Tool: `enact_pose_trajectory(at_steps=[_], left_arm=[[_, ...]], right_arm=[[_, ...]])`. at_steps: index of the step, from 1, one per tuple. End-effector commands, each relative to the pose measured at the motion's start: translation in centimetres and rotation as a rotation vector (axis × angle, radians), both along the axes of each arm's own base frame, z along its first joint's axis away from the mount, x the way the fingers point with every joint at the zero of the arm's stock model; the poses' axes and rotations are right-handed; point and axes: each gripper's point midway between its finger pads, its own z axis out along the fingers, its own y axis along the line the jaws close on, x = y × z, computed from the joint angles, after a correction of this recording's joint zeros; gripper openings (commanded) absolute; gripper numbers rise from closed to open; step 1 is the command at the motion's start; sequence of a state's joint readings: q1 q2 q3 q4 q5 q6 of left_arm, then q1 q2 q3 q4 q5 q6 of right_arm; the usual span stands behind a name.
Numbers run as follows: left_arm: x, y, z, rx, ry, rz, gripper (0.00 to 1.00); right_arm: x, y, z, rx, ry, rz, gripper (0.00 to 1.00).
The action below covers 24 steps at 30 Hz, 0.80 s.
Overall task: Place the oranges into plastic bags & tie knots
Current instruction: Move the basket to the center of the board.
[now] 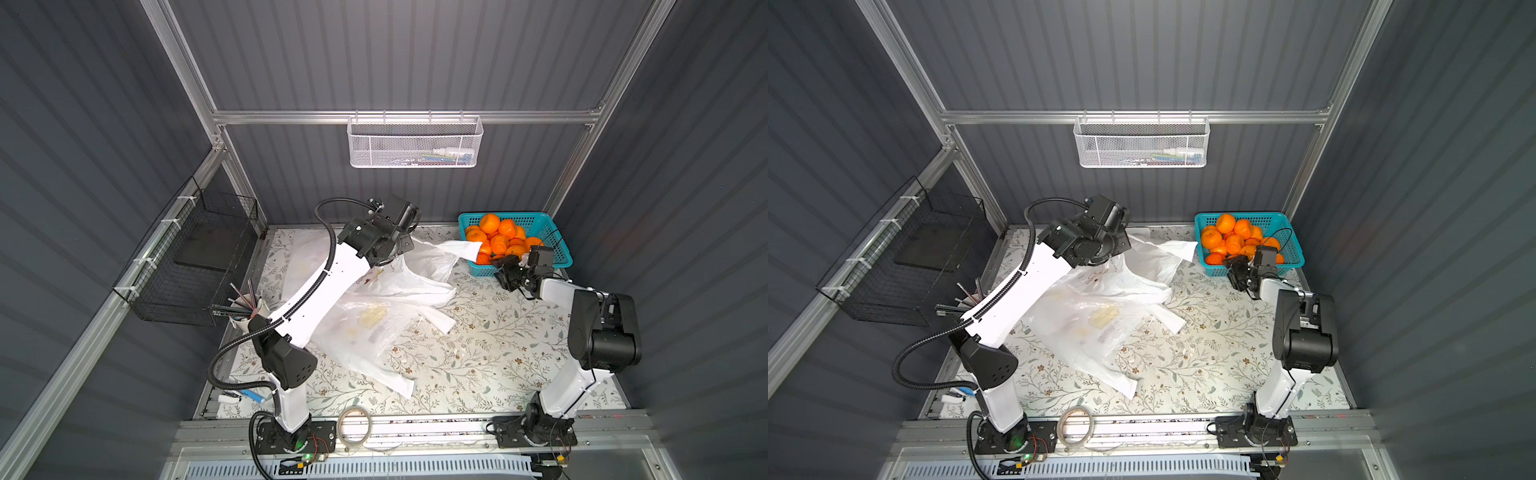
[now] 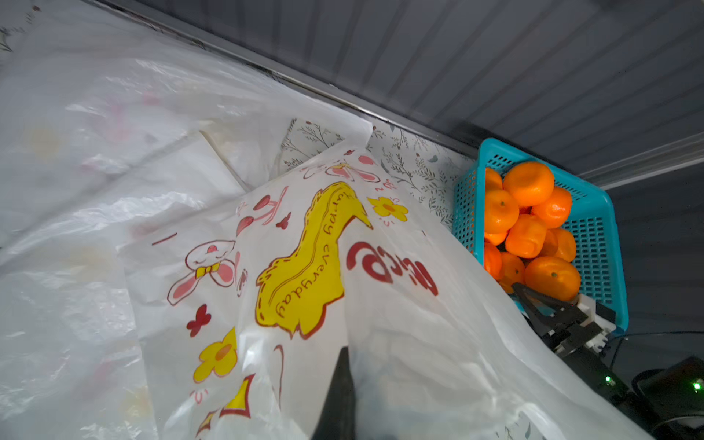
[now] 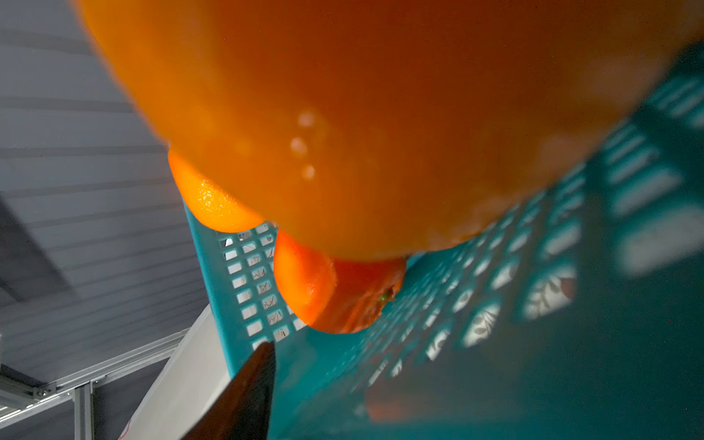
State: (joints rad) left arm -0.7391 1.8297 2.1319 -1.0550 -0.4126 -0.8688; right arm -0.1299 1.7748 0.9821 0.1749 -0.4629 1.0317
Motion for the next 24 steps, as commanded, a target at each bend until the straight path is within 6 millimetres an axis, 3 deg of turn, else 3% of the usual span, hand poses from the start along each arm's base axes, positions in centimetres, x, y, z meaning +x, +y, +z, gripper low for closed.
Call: enact_pose_trajectory(at_steps=[1,9,18,24], left_arm=[[-0.8,2.8,1.0,0.089,-0.018,0.073,0.02],[-0.5,2.3,-0.4,0.104,0.002,0.065,0.03],[-0.1,0.3,-1.8,0.081,0.036,-0.015,0.03],[-0.2,-1.0,-2.6,0.056,0.052,-0.071,0.04]], right_arm=[[-2.3,0.3,-0.5,-0.038,0.037,0.034,0.54],[-7.6,-0.1,-2.4,-0.029,0.090,0.071,0.52],[-13.5,-1.8,-4.1,-0.072,0.166,0.056,0.53],[-16.5,-4.0,-3.7,-0.120,0.182,0.012,0.53]])
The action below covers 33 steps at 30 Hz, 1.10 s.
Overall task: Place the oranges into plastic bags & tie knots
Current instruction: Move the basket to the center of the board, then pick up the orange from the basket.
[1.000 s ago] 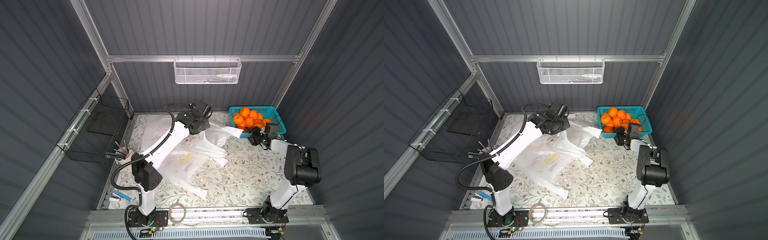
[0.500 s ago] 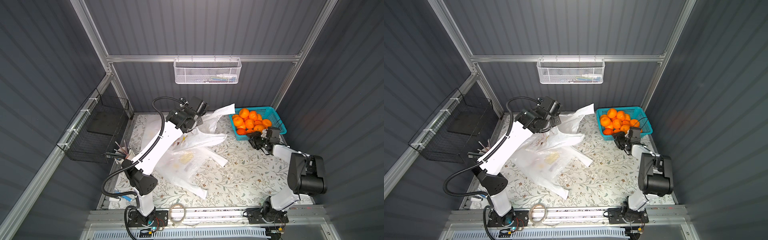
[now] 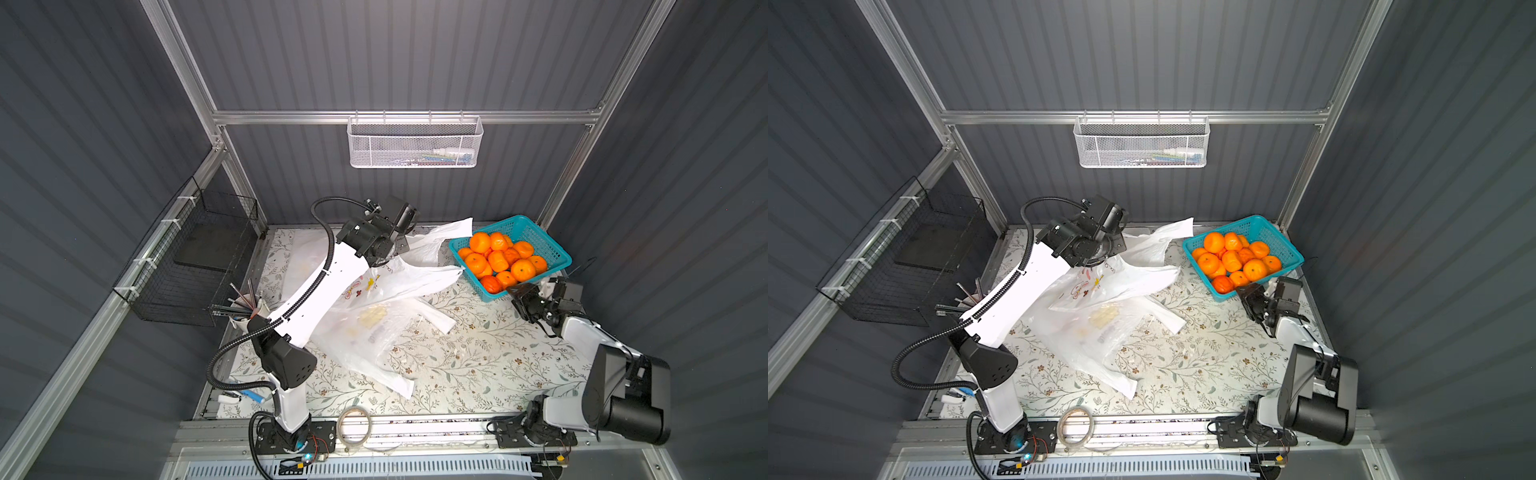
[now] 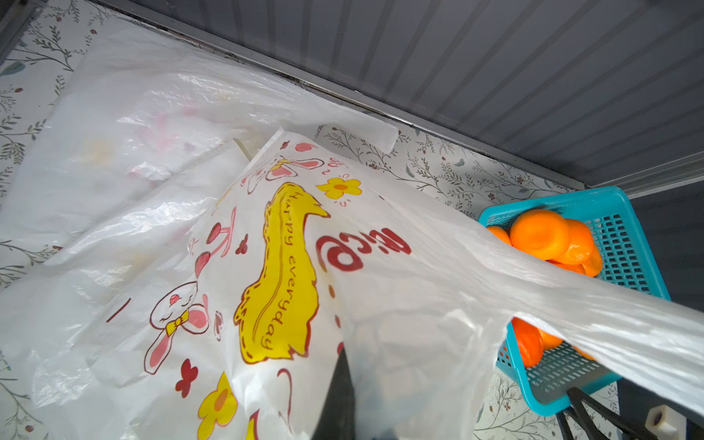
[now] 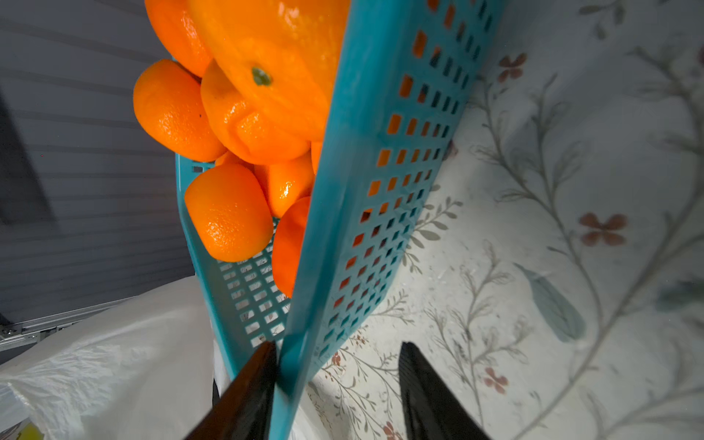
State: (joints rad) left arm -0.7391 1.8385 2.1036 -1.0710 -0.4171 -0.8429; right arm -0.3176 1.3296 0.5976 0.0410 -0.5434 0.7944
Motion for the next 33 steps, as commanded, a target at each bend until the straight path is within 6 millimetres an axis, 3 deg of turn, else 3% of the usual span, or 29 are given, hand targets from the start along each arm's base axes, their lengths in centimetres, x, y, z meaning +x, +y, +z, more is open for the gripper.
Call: enact_pose_trajectory(at_steps=[1,4,10,14,17,24,33], left_arm=[[-0.1,-1.5,-1.2,-0.005,0.027,-0.066,0.04],[-0.2,-1.9,-2.3,-0.014,0.053,-0.081,0.04],[0.3,-2.7,-2.5,-0.066,0.038,-0.079,0.05],[0.8,-2.9,-2.7,-0.081,0.044,-0.077,0.05],[1.1,-3.0,-3.0,-0.093,0.056,-0.061,0.05],[1.5,-3.1,-3.9,-0.138,0.079,-0.037,0.05],[1.8,-3.2,-4.5,-0.135,0.088,-0.039,0.05]], right_arm=[[-4.8,-0.4,-3.7,-0.032,0.199,-0.010,0.53],[-5.4,-0.7,-2.1,-0.087,0.183,0.004,0.53],[-6.2,-1.4,4.3,-0.261,0.086,0.044,0.60],[-4.8,0.0,9.2,-0.381,-0.030,0.171,0.71],[-2.6,1.5,11.2,-0.462,-0.063,0.287,0.78],[4.7,5.6,11.2,-0.398,-0.101,0.454,0.83],[11.4,7.0,7.8,-0.369,-0.076,0.500,0.84]])
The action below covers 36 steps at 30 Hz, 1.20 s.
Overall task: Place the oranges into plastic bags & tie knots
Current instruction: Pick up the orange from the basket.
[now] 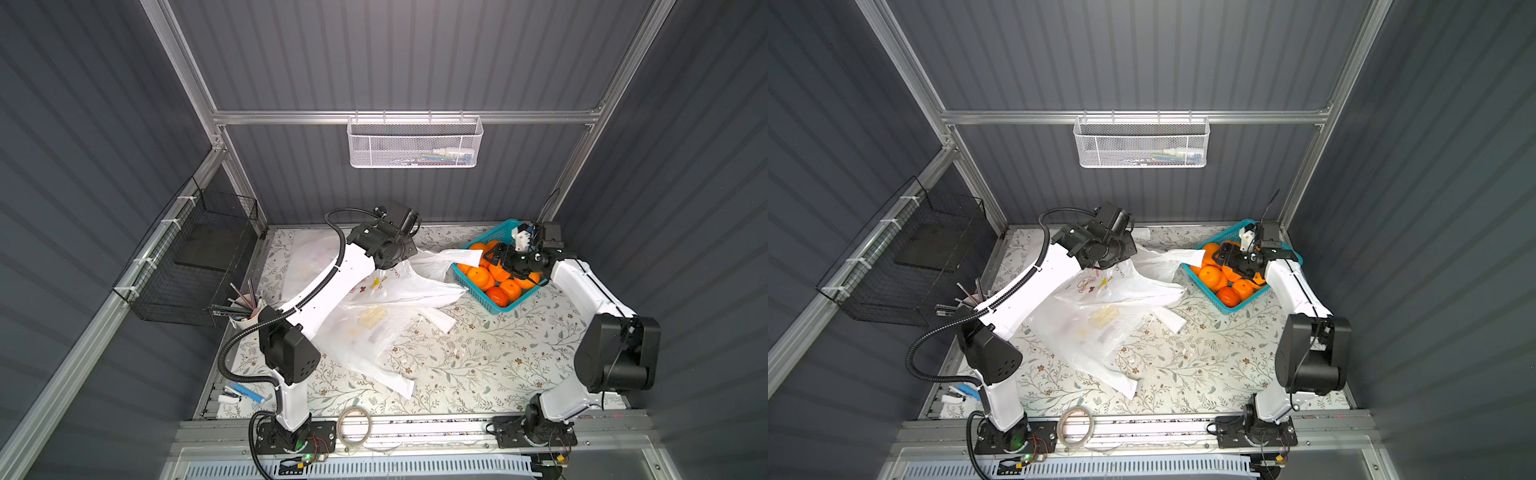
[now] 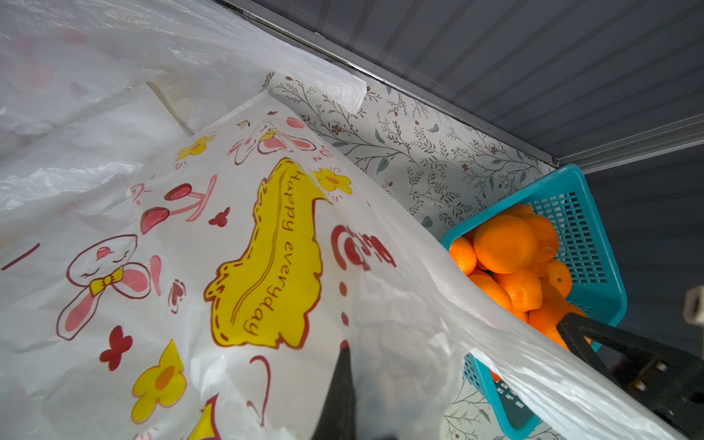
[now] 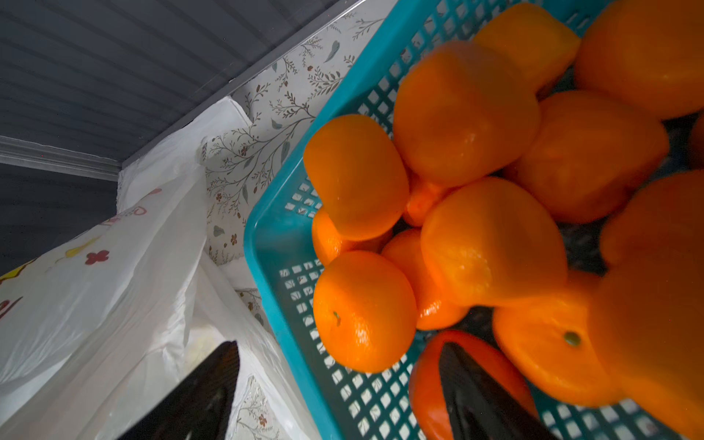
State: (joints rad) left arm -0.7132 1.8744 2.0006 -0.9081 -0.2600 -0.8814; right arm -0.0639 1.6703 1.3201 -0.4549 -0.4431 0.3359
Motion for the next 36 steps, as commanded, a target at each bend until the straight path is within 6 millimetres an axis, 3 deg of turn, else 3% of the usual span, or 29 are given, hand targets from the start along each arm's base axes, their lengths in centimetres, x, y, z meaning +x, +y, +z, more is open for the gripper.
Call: enact_pose_trajectory(at_steps=[1,8,13,20,23,28,32,36], left_arm=[[0.4,-0.2,-0.9,-0.004,0.020,0.003,0.05],[0.5,-0.2,-0.9,-0.006,0.020,-0.001,0.04],[0.5,-0.3,-0.9,-0.014,0.026,-0.007,0.05],[0.6,-0.2,-1.0,-0.003,0.025,-0.009,0.04],[0.6,-0.1,-1.2,0.011,0.020,-0.011,0.04],[0.7,-0.1,-1.4,0.017,0.024,-0.015,0.04],[0.6,-0.2,-1.3,0.018,0.024,-0.020,0.05],[0.6,-0.3,-1.4,0.022,0.026,-0.033,0.04]], right_arm=[[2.2,0.7,0.0,0.010,-0.034,0.029,0.84],[5.5,1.3,-2.3,0.012,-0.022,0.027,0.84],[7.2,2.0,-3.7,0.010,-0.022,0.043,0.78],[7.7,2.3,-3.9,0.008,-0.051,0.048,0.55],[6.7,2.0,-2.4,-0.008,-0.093,0.036,0.45],[3.3,1.8,1.5,-0.023,-0.164,0.023,0.43],[-0.8,2.3,6.2,0.020,-0.246,0.020,0.43],[-5.2,4.5,11.8,0.094,-0.365,0.064,0.43]])
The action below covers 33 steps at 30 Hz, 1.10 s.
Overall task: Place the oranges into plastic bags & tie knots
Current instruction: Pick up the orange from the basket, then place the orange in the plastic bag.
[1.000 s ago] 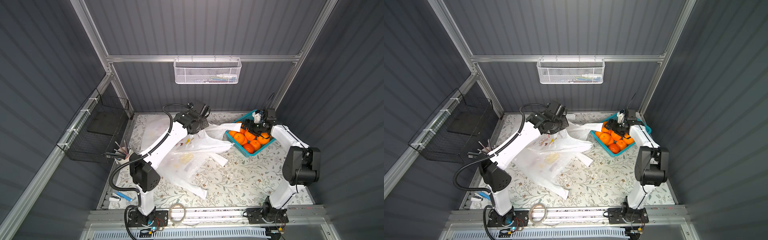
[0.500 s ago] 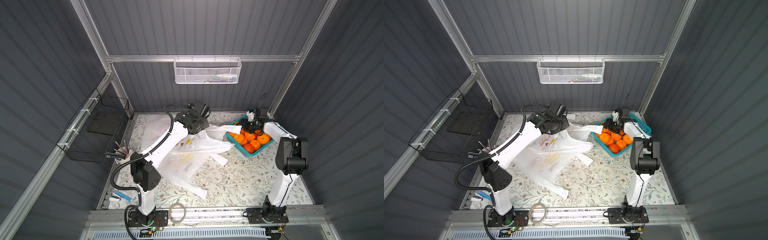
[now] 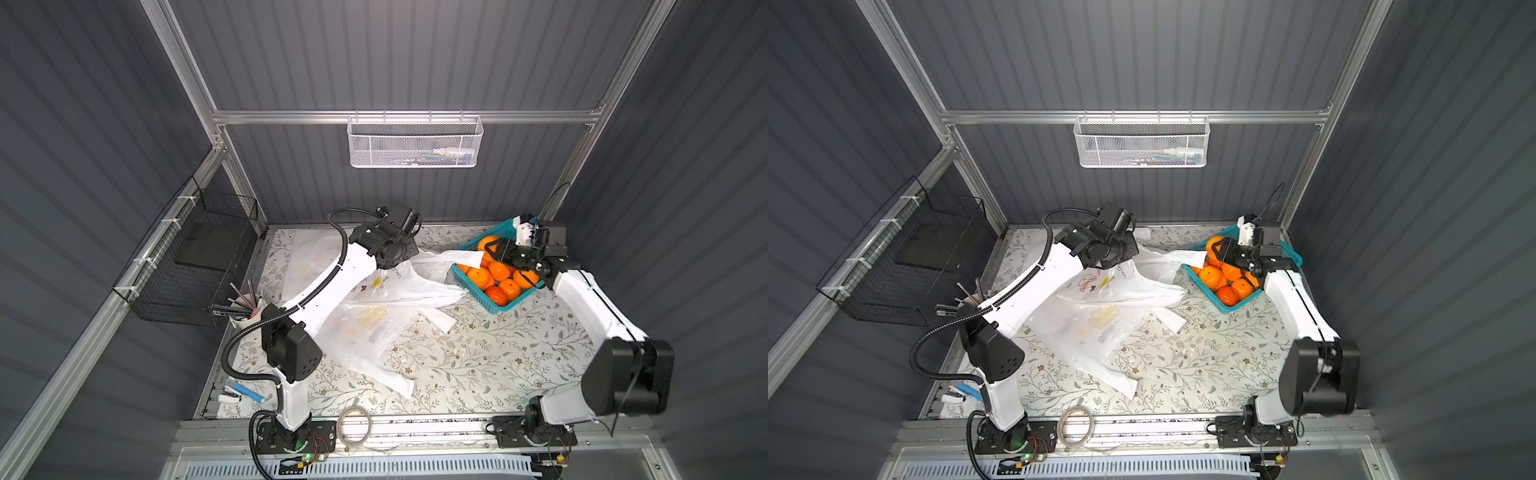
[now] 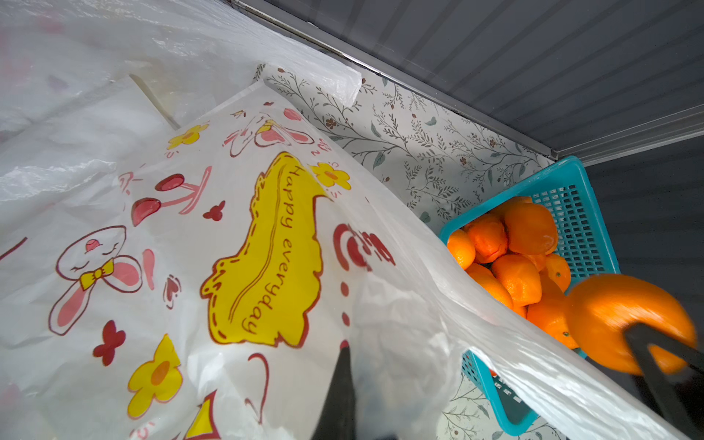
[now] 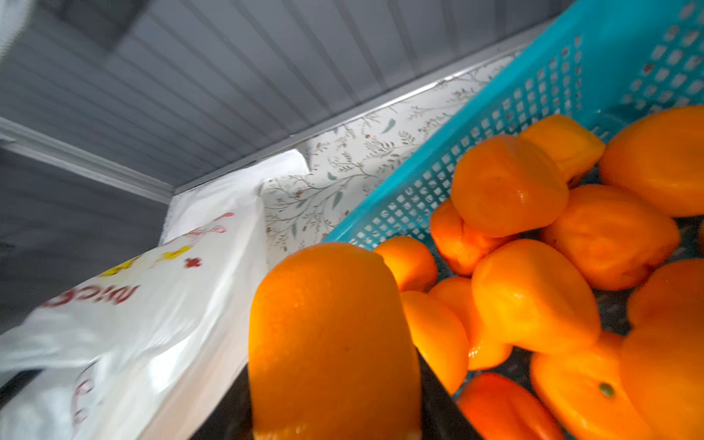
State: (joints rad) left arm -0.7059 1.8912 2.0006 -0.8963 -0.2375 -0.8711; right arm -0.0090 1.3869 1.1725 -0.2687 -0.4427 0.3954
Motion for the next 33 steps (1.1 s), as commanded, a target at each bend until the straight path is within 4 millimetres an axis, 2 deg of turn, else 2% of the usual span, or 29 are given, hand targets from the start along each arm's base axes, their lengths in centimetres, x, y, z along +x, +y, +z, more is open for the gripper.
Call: enact_pose_trajectory(at_steps=[1,4,7,9,14,19,26,28,33], left_arm=[[0.2,0.1,-0.9,0.029,0.016,-0.020,0.05],[0.1,0.0,-0.9,0.027,0.020,-0.031,0.04],[-0.1,-0.3,-0.9,0.017,0.028,-0.047,0.04],[-0.3,-0.6,-1.0,0.005,0.037,-0.055,0.05],[-0.9,-1.1,-0.7,-0.036,0.058,-0.075,0.05],[-1.7,-1.8,-0.4,-0.096,0.088,-0.093,0.06],[-2.4,-2.9,-0.1,-0.179,0.135,-0.101,0.06],[-2.8,-3.6,0.1,-0.223,0.154,-0.113,0.06],[-4.2,-5.7,0.8,-0.362,0.178,-0.152,0.05]], right_arm=[[-3.4,2.6,4.4,0.060,-0.096,0.069,0.43],[-5.8,5.3,7.4,0.075,-0.156,0.145,0.43],[-7.2,8.4,8.2,0.074,-0.168,0.217,0.43],[-7.6,10.9,7.3,0.068,-0.159,0.261,0.43],[-7.0,14.9,3.7,0.024,-0.101,0.316,0.44],[-5.3,16.3,-0.3,-0.036,-0.043,0.303,0.44],[-4.1,16.6,-4.7,-0.078,-0.003,0.292,0.45],[-3.6,16.6,-5.2,-0.091,-0.006,0.287,0.47],[-2.6,17.5,-3.6,-0.056,-0.048,0.326,0.52]])
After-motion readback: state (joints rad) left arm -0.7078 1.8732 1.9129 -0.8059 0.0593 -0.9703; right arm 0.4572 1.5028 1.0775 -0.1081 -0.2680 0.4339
